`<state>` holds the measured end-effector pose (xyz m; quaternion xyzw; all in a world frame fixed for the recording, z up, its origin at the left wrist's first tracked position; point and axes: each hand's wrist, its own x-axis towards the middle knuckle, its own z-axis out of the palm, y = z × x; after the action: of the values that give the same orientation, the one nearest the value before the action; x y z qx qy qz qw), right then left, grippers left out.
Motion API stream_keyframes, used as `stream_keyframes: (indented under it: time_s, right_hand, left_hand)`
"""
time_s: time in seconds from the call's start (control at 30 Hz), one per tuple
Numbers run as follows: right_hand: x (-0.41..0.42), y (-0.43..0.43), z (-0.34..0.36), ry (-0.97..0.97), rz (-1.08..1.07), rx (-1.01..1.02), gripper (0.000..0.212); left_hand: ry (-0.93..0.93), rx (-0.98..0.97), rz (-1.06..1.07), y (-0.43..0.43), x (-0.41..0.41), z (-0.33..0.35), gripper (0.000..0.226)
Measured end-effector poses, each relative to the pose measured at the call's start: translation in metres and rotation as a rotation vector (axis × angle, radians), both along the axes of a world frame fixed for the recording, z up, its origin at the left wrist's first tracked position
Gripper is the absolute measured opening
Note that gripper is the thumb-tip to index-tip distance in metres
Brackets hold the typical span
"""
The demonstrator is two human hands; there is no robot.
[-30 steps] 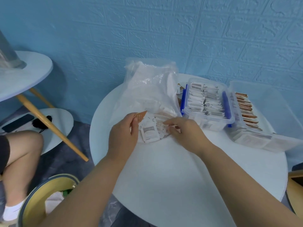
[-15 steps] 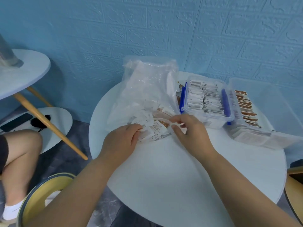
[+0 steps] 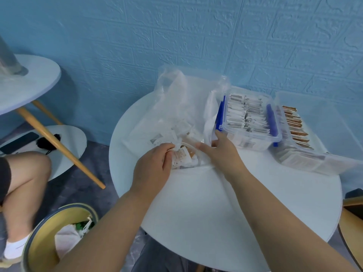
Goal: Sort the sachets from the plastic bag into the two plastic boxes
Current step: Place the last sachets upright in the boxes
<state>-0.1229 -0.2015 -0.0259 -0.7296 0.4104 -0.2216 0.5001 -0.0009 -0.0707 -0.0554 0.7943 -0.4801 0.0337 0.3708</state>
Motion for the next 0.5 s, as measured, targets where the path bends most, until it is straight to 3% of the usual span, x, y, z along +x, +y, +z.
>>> stream_keyframes:
  time_s: [0.13, 0.23, 0.3, 0.37, 0.5]
  right_hand:
    - [0.007, -0.006, -0.001, 0.111, 0.033, -0.129, 0.014]
    - [0.008, -0.005, -0.003, 0.109, 0.029, -0.182, 0.027]
    - [0.011, -0.002, -0.003, 0.088, 0.026, -0.199, 0.022]
    - [0.015, 0.000, -0.001, 0.045, 0.012, -0.130, 0.004]
    - [0.021, 0.000, 0.004, -0.028, -0.006, 0.019, 0.008]
  left_hand:
    - [0.020, 0.008, 0.006, 0.002, -0.002, 0.000, 0.024]
    - [0.037, -0.017, -0.005, 0.002, -0.002, 0.002, 0.024]
    - [0.046, -0.039, -0.004, 0.003, -0.002, 0.003, 0.023]
    - [0.054, -0.055, 0.003, 0.003, -0.003, 0.004, 0.023]
    - [0.069, -0.054, 0.017, 0.003, -0.002, 0.003, 0.025]
